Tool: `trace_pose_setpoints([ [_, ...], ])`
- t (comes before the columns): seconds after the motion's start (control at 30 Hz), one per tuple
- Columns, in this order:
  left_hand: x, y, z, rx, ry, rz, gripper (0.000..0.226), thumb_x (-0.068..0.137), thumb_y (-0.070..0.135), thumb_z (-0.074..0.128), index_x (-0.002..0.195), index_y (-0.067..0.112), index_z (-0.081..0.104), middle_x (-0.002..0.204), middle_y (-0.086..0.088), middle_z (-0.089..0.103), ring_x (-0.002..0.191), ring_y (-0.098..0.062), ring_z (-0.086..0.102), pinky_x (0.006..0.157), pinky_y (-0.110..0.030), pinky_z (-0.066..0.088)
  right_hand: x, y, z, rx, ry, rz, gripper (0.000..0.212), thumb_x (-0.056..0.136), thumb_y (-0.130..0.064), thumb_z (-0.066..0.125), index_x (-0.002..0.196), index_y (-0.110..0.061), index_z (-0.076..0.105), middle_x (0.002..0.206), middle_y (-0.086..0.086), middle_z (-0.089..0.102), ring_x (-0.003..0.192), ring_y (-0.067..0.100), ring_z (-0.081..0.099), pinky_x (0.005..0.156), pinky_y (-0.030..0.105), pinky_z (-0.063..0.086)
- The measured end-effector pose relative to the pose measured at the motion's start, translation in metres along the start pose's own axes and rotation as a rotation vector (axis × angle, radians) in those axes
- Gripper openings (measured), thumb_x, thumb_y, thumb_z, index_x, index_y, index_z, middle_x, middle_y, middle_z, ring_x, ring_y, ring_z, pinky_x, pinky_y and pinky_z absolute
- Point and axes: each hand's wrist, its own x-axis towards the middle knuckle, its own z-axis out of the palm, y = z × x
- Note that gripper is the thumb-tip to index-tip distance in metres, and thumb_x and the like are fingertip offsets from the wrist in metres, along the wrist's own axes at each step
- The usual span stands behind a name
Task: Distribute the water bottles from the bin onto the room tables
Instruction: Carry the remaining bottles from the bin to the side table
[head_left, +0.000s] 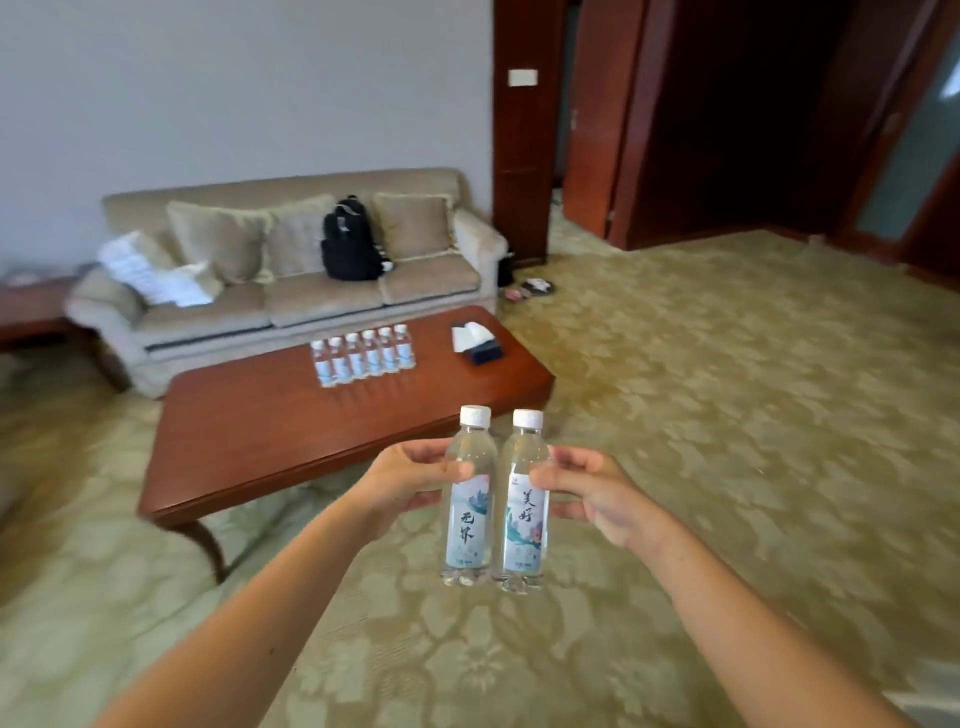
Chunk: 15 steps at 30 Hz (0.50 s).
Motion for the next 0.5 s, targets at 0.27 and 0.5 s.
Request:
trace_pose_setpoints([
  [0.27, -0.077, -0.022, -0.166, -0.109, 0.399, -0.004, 0.064, 0.053, 0.032, 0.094, 0.112, 0.019, 0.074, 0.103, -0.003, 0.076, 0.097, -0.018, 0.072, 0.084, -0.031, 0.055, 0.094, -0.016, 0.184, -0.159, -0.379, 0.040, 0.050, 0.065, -0.015, 0.084, 0.112, -0.008, 0.068, 0.109, 0.011, 0.075, 0.094, 0.021, 0.073, 0.079, 0.039, 0.059],
  [0.5, -0.121, -0.041, -0.290, -0.158, 0.676, -0.026, 0.066, 0.049, 0.041, 0.091, 0.110, 0.021, 0.075, 0.103, -0.002, 0.076, 0.098, -0.017, 0.072, 0.082, -0.028, 0.055, 0.181, -0.016, 0.340, -0.222, -0.662, 0.078, 0.073, 0.055, -0.019, 0.087, 0.122, -0.004, 0.063, 0.109, 0.012, 0.075, 0.097, 0.025, 0.073, 0.071, 0.037, 0.061],
])
